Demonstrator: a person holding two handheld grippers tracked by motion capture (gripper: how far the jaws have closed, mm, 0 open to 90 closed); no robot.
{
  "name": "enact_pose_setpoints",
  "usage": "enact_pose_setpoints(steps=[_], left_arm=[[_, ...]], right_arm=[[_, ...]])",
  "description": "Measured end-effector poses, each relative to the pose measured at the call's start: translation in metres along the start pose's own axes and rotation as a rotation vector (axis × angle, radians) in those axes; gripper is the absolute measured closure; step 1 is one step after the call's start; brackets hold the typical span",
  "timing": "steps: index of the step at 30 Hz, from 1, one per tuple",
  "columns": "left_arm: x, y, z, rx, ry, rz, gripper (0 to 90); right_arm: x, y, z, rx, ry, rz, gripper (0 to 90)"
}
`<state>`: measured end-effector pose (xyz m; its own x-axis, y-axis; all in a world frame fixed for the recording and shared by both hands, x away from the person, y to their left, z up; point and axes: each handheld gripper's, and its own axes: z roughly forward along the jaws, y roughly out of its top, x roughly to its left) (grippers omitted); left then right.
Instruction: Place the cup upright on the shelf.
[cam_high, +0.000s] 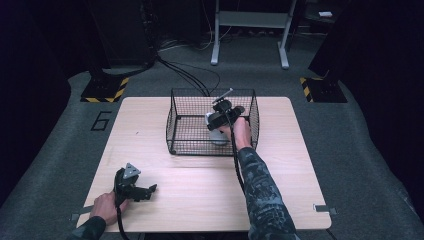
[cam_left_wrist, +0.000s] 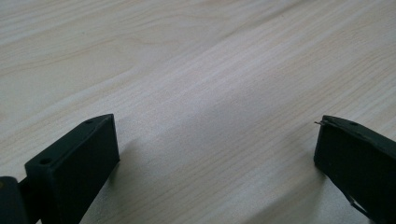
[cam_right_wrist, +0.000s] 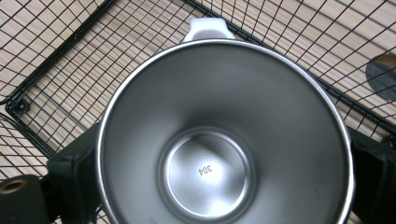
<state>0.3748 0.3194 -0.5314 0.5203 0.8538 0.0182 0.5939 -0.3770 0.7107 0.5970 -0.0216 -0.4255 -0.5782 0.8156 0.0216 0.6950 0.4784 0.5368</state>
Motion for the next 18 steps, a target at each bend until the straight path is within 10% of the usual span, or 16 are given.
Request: enact_pose_setpoints(steps=[18], left_arm=[[0.0,0.0,0.0,-0.003,0.003,0.001,0.0]], right_arm=[[0.005,-0.002,-0.017,-0.025,-0.002,0.001,0.0]])
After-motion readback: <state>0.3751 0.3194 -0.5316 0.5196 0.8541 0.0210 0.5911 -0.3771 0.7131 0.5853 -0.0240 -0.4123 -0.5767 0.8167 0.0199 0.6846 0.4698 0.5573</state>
